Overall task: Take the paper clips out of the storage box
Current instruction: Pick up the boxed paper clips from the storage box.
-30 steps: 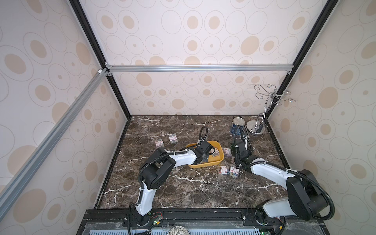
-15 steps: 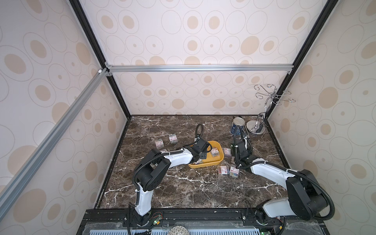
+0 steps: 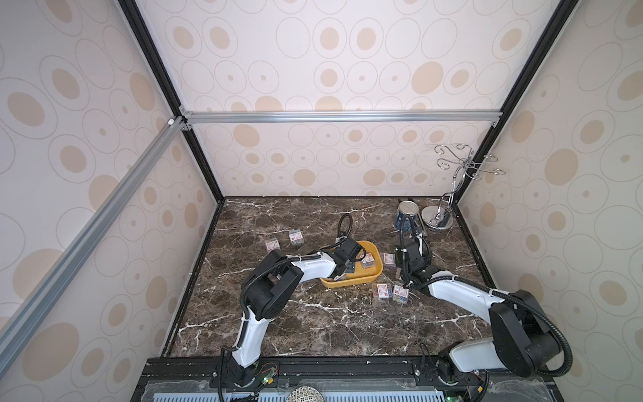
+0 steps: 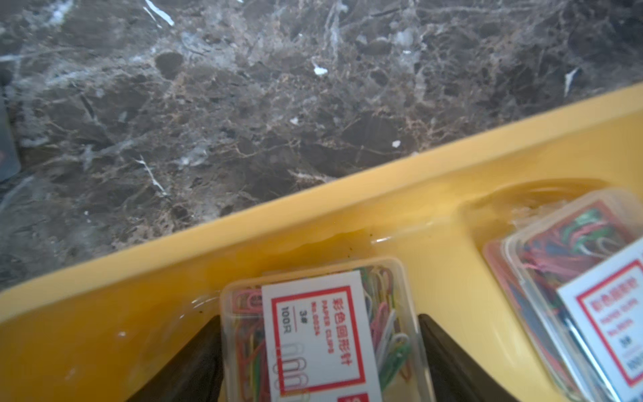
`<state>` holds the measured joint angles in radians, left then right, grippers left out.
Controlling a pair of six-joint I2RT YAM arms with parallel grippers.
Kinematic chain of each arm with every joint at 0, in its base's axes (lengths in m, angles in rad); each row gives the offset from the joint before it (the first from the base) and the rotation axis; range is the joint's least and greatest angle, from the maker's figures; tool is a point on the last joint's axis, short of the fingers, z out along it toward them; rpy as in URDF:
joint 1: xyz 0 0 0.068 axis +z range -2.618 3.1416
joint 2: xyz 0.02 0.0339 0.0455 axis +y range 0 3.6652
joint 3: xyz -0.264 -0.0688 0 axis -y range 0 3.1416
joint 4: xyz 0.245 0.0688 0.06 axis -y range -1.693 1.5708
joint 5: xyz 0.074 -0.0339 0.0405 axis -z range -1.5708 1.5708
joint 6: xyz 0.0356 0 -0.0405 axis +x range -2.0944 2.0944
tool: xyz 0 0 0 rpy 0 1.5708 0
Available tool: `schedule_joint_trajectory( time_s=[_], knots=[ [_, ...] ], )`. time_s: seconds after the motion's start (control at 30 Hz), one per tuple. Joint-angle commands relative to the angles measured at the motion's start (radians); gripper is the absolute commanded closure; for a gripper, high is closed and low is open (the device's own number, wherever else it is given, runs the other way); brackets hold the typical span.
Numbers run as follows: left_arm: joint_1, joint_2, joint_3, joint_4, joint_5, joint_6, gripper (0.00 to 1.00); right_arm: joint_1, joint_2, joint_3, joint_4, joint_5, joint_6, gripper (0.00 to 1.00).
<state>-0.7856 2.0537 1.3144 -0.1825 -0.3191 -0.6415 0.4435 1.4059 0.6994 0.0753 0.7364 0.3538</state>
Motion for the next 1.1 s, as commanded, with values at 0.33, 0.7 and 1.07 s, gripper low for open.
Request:
schedule_joint_trajectory(
  time_s=[0.33,0.7,1.07],
  knots=[
    [0.003,-0.052,0.019,-0.002,-0.049,-0.026,0.38,0.001,-0.009,-0.001,0.005,0.007,-0.001,0.24],
    [0.003,-0.283,-0.121,0.061,-0.054,-0.022,0.40,0.001,-0.015,-0.008,0.009,0.010,0.003,0.24],
    [0.072,-0.596,-0.371,0.096,-0.120,-0.009,0.39,0.002,-0.015,-0.006,0.006,0.010,0.002,0.25]
  ],
)
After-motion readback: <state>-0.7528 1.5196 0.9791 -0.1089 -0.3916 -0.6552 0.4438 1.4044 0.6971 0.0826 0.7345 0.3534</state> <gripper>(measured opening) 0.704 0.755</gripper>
